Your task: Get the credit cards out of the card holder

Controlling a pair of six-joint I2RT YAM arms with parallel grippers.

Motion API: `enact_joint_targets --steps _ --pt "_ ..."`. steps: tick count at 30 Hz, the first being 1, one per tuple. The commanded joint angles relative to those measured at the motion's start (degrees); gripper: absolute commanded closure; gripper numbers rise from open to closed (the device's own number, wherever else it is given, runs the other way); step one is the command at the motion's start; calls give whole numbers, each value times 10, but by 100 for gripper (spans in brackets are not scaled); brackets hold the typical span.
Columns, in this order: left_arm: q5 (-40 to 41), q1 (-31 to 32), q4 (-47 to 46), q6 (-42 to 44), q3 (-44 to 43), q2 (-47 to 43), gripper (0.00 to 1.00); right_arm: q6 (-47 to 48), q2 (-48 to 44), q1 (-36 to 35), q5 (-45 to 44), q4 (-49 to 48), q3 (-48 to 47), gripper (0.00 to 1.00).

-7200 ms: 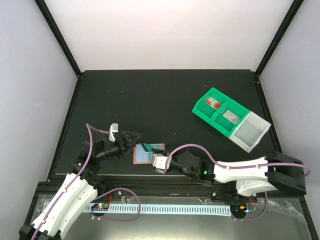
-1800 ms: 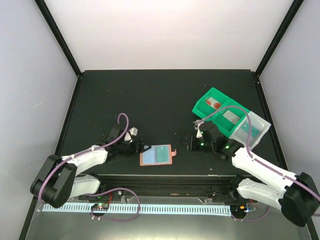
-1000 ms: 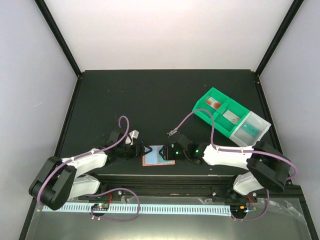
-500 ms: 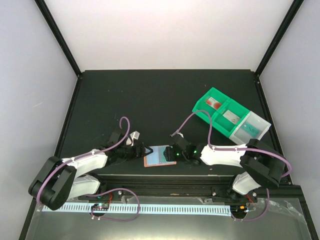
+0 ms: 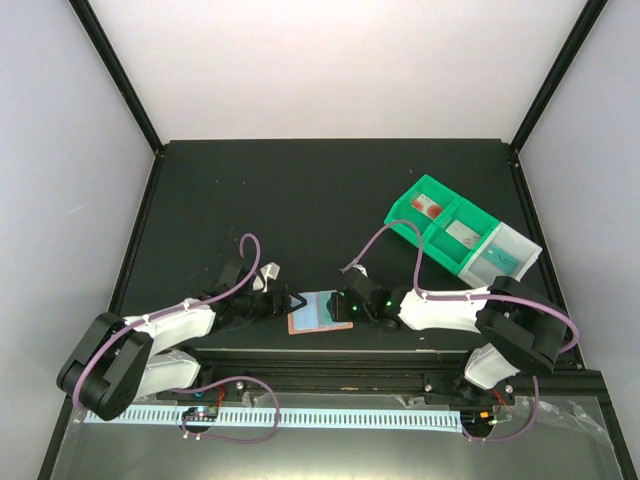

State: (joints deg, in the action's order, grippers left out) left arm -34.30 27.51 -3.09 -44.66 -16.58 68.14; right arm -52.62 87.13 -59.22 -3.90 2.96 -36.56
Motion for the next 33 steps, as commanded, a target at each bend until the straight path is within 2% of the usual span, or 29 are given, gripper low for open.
enact_joint_targets --steps 1,8,16,33 --pt "-5 6 -3 -3 2 3 17 5 16 -1 12 -13 -2 47" --pt "-7 8 -4 -2 0 8 17 1 4 0 49 -43 -1 48" --pt "-7 9 -1 -2 0 4 17 4 -21 -1 50 -36 -6 47" --pt "-3 11 2 0 -1 2 17 6 -22 0 79 -36 -28 41"
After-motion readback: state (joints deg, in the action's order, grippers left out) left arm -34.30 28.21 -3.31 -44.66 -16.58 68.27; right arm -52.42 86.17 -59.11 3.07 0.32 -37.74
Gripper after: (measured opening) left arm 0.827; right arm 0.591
